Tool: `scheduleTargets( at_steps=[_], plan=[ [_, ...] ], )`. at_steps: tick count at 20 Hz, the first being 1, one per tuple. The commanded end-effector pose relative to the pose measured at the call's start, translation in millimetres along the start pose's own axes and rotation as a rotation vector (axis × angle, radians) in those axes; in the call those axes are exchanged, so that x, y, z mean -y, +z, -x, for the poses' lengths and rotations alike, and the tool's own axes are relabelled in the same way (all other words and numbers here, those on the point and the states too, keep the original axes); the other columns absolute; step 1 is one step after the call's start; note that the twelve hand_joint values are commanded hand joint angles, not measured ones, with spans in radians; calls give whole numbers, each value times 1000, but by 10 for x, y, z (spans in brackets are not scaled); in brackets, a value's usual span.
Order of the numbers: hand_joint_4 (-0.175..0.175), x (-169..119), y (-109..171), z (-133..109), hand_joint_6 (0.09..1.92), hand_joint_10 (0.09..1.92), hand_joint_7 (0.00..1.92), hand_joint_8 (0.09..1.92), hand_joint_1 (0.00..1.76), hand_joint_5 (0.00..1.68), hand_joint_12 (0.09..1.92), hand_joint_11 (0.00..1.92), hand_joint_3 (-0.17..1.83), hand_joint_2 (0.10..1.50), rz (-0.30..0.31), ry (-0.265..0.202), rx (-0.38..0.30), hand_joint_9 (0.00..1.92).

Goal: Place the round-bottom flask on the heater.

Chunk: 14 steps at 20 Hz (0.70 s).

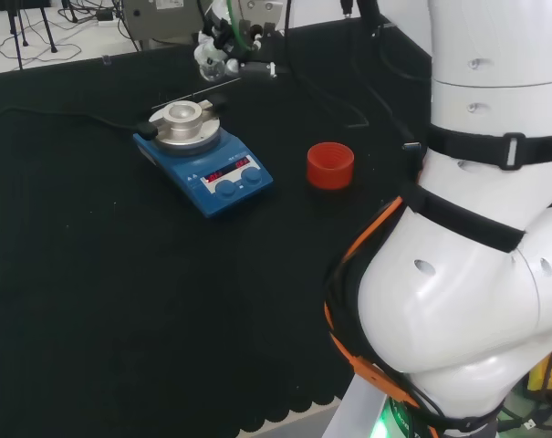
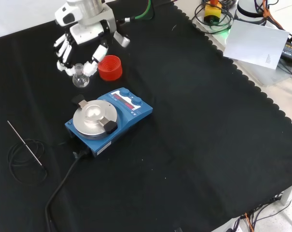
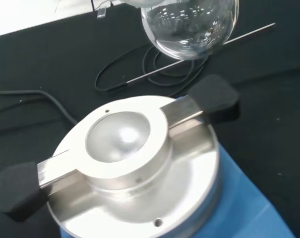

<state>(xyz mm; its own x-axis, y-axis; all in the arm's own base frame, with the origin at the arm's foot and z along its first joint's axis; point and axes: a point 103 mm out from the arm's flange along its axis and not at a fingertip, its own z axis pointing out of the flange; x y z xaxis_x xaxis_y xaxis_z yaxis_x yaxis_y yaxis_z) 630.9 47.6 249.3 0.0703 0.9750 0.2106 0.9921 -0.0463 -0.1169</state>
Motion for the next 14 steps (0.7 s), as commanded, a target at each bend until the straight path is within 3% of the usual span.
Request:
scheduleTargets(
  at_steps=[1, 14],
  plan=[
    [175, -81, 213, -228, 775, 529, 566, 560, 1084, 1155, 1286, 300, -175, 1110, -59, -24, -5, 707],
    [175, -1, 422, -364, 772, 526, 565, 557, 1084, 1157, 1285, 301, -175, 1109, -89, -35, 9, 708]
  ],
)
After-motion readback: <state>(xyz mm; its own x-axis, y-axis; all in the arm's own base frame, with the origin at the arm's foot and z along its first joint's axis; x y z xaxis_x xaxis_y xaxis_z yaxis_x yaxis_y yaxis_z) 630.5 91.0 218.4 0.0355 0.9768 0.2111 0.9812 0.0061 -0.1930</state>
